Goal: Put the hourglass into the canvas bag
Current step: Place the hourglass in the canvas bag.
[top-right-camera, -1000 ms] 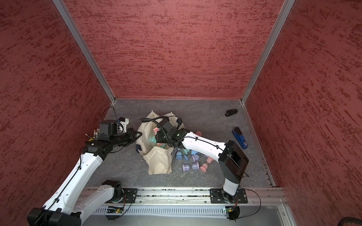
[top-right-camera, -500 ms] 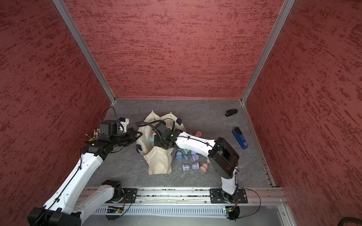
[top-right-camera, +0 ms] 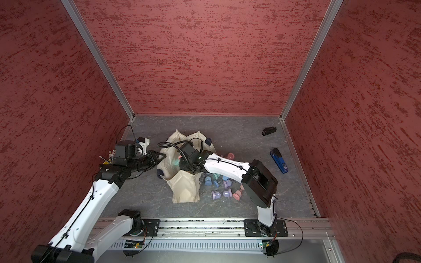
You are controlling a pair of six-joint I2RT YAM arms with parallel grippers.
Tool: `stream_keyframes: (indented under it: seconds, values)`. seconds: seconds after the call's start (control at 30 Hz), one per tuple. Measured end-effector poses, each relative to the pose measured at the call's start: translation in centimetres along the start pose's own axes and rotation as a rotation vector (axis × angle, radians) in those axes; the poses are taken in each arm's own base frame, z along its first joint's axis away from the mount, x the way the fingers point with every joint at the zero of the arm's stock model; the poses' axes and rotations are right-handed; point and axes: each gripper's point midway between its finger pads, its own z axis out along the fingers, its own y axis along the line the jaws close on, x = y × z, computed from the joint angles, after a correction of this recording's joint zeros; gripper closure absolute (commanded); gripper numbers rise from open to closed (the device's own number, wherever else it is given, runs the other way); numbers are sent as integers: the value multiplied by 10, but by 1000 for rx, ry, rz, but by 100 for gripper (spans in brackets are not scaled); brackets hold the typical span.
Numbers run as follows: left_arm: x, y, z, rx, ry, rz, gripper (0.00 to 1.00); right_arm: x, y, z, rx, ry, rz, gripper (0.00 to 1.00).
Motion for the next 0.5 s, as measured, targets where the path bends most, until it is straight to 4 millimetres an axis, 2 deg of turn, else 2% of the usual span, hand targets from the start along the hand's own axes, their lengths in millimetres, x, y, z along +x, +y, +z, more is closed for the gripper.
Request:
stream_keyframes:
  seconds: [0.1,0.27,0.37,0.5]
  values:
    - [2,1,0,0,1,1,78,1,-4,4,11,7,3,60]
    - [9,10,5,-17,21,-14,84,-2,-3,-1,24,6,-1,43]
    - [9,11,5,-19,22,-17,88,-18,11,-11,4,-35,-16,38]
    - [9,11,5,-19,22,-17,91,-38,26,-36,-18,-106,-34,37]
